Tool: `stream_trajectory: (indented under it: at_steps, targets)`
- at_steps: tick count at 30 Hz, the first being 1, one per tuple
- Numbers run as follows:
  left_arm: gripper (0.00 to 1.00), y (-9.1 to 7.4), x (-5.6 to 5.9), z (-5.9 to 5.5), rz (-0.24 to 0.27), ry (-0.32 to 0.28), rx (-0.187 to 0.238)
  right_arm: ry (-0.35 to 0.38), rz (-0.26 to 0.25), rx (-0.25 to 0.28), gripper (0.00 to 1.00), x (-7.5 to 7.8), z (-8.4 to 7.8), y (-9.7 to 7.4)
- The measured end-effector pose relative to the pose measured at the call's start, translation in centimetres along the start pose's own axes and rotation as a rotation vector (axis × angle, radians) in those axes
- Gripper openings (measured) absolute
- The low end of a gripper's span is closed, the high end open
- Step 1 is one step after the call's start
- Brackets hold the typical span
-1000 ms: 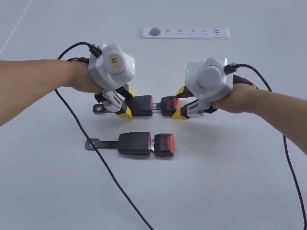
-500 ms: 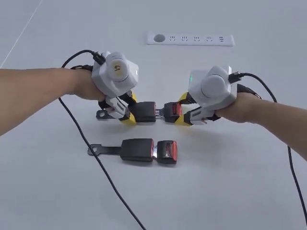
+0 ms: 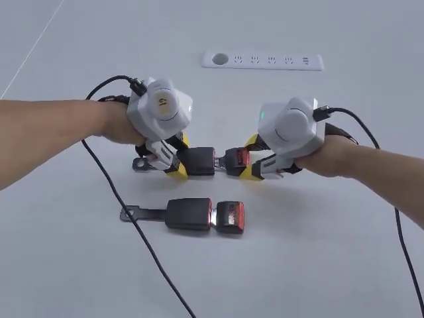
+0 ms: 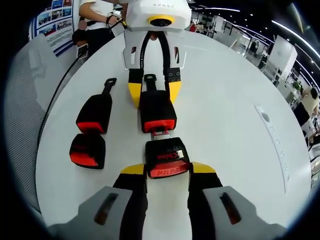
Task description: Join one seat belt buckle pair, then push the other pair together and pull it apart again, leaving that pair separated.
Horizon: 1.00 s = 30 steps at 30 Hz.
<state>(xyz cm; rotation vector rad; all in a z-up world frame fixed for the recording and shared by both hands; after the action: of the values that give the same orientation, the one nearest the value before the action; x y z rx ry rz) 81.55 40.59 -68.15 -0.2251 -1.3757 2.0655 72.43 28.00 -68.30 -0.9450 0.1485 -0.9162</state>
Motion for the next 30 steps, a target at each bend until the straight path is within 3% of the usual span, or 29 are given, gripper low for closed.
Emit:
stream_trajectory:
  at_steps: [4, 7, 21, 30]
  targets:
    - [0.30, 0.0, -0.1, 0.0, -0.002, 0.007, -0.003, 0.037, 0.007, 0.024, 0.27, -0.5, 0.7, 0.6]
    - [0.30, 0.0, -0.1, 0.0, 0.000, 0.007, -0.005, 0.023, -0.006, 0.003, 0.27, -0.5, 0.9, 0.8]
    - [0.30, 0.1, -0.1, 0.1, -0.007, 0.026, -0.011, 0.094, -0.035, -0.021, 0.25, -0.7, 1.2, 1.1]
    - [0.30, 0.1, -0.1, 0.2, -0.006, 0.024, -0.018, 0.087, -0.041, -0.031, 0.25, -0.7, 1.2, 1.1]
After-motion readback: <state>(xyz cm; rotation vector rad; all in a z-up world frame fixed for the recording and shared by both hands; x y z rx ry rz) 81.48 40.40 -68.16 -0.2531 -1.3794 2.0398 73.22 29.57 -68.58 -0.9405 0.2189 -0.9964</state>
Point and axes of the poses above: the centre of the closed fingertips' face, and the gripper's own axes: y roughly forward along the fingers, x roughly to its right, z roughly out of its top, the point moved 7 cm from there along -y, roughly backward along the fingers, and after that the axes turned 12 degrees about -z, right-handed, at the moved point
